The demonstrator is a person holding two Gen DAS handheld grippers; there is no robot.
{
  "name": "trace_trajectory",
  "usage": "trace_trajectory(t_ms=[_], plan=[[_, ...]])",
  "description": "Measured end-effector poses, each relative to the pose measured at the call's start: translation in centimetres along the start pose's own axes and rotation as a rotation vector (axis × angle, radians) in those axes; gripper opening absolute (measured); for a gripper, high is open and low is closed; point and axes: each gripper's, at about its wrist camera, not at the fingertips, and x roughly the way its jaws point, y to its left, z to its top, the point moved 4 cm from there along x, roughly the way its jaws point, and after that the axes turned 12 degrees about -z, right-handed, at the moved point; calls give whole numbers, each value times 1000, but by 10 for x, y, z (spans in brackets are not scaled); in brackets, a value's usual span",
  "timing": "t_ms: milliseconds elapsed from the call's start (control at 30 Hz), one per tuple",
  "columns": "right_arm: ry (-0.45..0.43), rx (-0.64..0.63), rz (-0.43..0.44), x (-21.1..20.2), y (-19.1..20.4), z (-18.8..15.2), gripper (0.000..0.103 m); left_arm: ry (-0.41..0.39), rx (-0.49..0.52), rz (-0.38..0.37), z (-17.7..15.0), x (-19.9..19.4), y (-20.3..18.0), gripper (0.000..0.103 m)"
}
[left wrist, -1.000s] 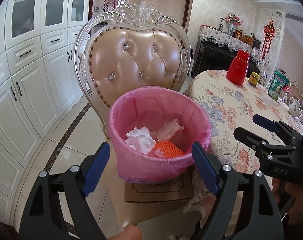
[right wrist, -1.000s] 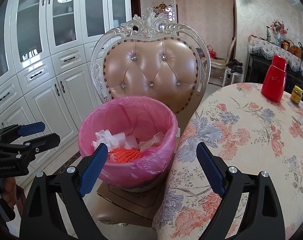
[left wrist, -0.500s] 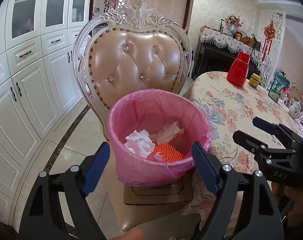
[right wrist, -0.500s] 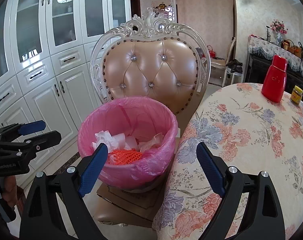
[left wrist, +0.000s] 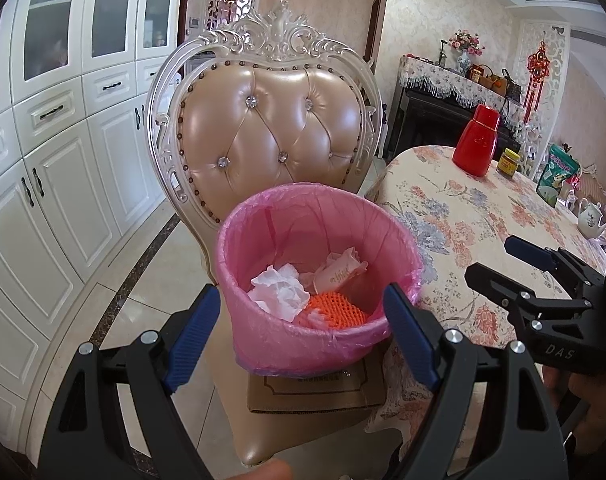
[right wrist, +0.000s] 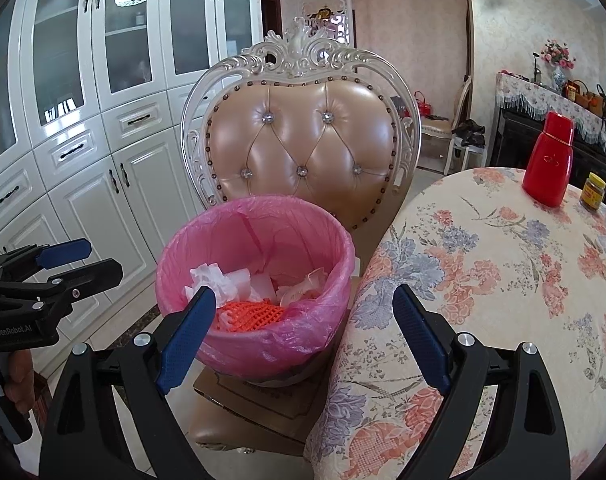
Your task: Collect trash
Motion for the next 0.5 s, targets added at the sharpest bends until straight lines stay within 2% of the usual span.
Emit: trace_trajectory(t_ms=[500], plan=[[2,-2,0,1,0,-1,85,2,7,-4,1,2,-1,81]])
